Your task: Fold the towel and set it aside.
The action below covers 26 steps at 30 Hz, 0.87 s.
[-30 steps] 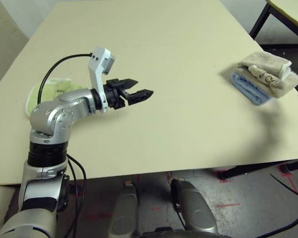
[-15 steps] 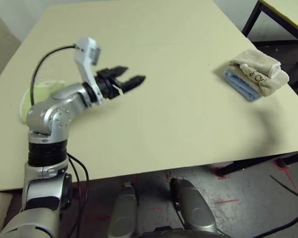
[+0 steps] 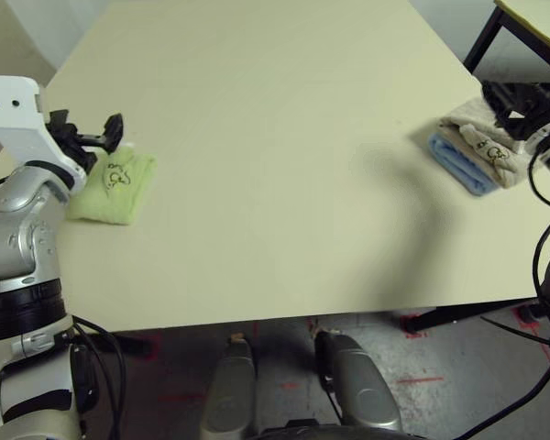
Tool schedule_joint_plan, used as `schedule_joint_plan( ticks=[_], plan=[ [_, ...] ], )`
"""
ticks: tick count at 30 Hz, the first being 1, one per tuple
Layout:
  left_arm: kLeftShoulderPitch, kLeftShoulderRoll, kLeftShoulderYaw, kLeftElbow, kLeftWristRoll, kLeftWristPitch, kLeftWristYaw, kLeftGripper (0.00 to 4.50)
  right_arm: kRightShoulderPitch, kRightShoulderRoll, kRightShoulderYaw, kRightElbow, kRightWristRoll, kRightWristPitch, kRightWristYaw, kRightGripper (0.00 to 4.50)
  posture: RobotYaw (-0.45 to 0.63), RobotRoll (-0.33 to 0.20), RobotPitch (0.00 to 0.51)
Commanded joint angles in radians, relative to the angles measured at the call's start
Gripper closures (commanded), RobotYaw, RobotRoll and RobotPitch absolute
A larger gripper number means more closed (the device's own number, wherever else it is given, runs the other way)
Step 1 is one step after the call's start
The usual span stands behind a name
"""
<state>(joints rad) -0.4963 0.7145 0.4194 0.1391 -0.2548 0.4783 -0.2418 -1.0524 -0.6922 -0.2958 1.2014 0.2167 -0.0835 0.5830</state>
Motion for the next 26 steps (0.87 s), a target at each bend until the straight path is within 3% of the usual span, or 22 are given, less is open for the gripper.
schedule_joint_plan(
  ticks=[1,17,26],
  plan=[
    [-0.015,0.013,0.000,0.068,0.022,-0.063,-0.011,0.00,-0.021,0.003,0.000,0.039,-0.022,-0.027,-0.018,0.03,0.14,0.000,0.125],
    [0.019,-0.012,0.017,0.092,-0.010,-0.094,-0.036,0.00,0.023,-0.030,-0.038,0.061,-0.026,-0.083,-0.119,0.03,0.15,0.000,0.166],
    [0.019,-0.012,0.018,0.112,-0.013,-0.118,-0.046,0.00,0.029,-0.019,-0.041,0.059,-0.027,-0.085,-0.128,0.03,0.16,0.000,0.147]
  ],
)
